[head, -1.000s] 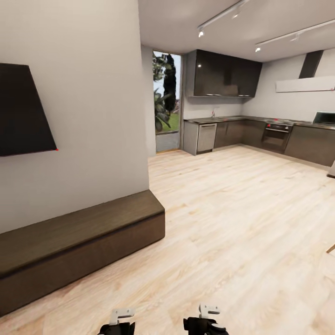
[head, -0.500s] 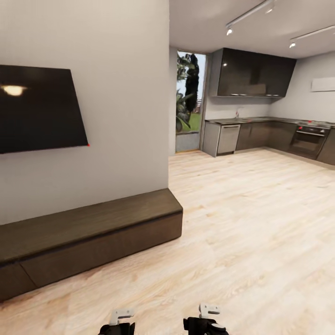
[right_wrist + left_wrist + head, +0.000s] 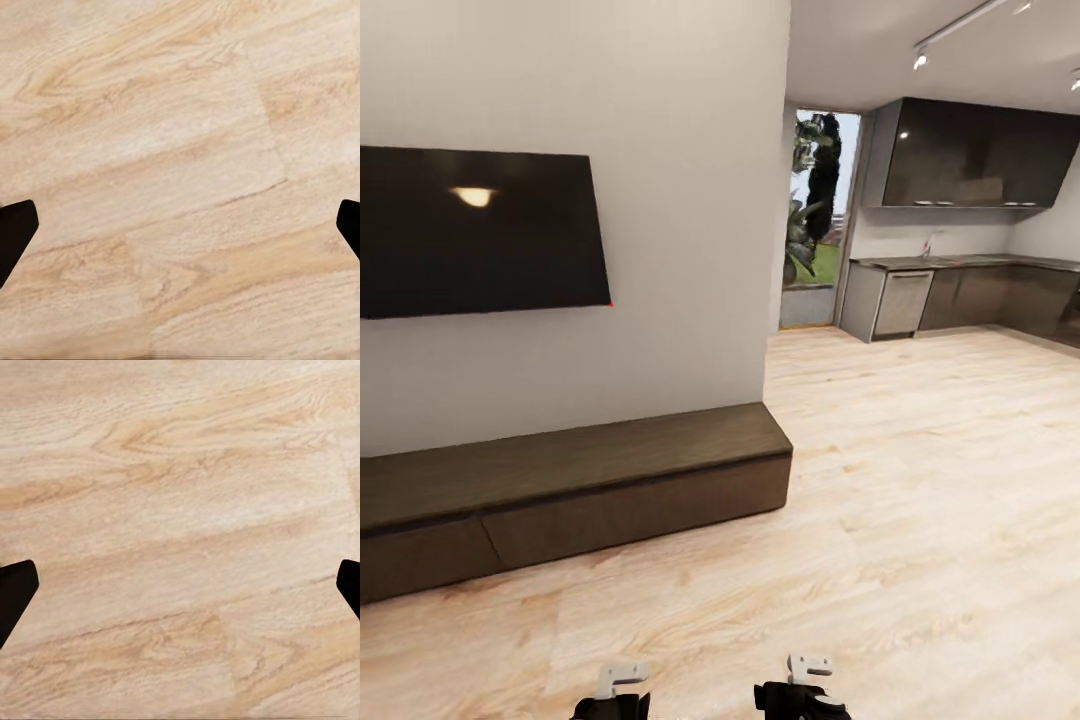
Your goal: Place each of the two pumpkins and all three candles from the living room inside a cabinet in the living room (use any cabinet), then make sure every cabinet is closed, and position the cauldron so it is next to a table in the living room.
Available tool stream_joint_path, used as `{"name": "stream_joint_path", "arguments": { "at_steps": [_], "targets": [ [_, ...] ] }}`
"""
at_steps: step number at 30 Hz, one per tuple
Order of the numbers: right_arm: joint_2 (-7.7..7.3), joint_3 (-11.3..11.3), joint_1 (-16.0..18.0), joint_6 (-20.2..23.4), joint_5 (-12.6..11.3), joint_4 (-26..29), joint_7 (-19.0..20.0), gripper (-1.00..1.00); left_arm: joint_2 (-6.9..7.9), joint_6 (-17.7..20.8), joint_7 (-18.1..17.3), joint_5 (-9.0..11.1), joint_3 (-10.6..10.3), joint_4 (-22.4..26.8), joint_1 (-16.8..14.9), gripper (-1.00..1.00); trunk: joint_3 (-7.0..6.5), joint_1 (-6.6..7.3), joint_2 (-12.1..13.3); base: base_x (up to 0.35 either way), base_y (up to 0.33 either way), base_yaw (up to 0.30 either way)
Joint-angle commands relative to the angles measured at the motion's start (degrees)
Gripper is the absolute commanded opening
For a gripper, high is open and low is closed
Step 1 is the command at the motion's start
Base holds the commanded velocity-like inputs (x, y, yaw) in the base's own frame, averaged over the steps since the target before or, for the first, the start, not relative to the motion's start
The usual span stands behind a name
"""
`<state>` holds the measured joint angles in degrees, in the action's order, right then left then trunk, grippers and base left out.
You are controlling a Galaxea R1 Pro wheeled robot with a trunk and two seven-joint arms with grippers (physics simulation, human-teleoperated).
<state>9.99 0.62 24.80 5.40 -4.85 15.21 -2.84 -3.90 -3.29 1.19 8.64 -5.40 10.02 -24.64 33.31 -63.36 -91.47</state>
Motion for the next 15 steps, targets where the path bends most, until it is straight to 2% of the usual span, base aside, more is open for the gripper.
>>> {"name": "stream_joint_path", "arguments": {
  "at_steps": [1, 8, 15],
  "targets": [
    [0.00, 0.1, 0.0, 0.3, -0.5, 0.2, -0.2, 1.00, 0.01, -0.2, 0.1, 0.6, -0.5, -0.1, -0.1, 1.00, 0.06, 0.02, 0.0, -0.130, 0.000, 0.288],
    [0.00, 0.1, 0.0, 0.3, -0.5, 0.2, -0.2, 1.00, 0.02, -0.2, 0.1, 0.6, -0.5, -0.1, -0.1, 1.00, 0.06, 0.02, 0.0, -0.046, 0.000, 0.270],
    [0.00, 0.0, 0.0, 0.3, -0.5, 0.1, -0.2, 1.00, 0.03, -0.2, 0.1, 0.6, -0.5, -0.1, -0.1, 1.00, 0.06, 0.02, 0.0, -0.008, 0.000, 0.081]
  ]
}}
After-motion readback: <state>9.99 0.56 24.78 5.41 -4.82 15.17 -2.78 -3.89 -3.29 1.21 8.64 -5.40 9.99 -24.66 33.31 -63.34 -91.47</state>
